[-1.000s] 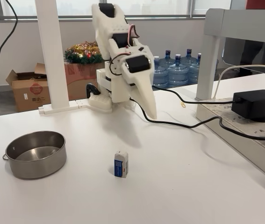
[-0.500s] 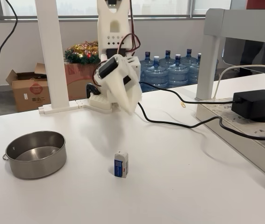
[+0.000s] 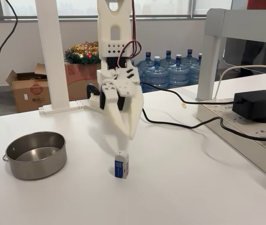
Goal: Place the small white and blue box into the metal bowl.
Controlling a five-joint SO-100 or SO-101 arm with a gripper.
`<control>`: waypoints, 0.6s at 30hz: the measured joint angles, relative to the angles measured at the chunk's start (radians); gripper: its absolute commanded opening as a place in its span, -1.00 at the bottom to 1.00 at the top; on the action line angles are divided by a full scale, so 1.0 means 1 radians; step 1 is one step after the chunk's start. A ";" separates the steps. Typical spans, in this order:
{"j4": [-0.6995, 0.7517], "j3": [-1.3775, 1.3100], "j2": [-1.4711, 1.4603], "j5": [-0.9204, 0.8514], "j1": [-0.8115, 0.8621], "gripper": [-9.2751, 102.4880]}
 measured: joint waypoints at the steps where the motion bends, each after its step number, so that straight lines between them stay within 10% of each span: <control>1: 0.000 0.000 -0.011 0.017 0.000 -0.90; 18: 0.000 -0.074 -0.123 0.052 0.025 -0.58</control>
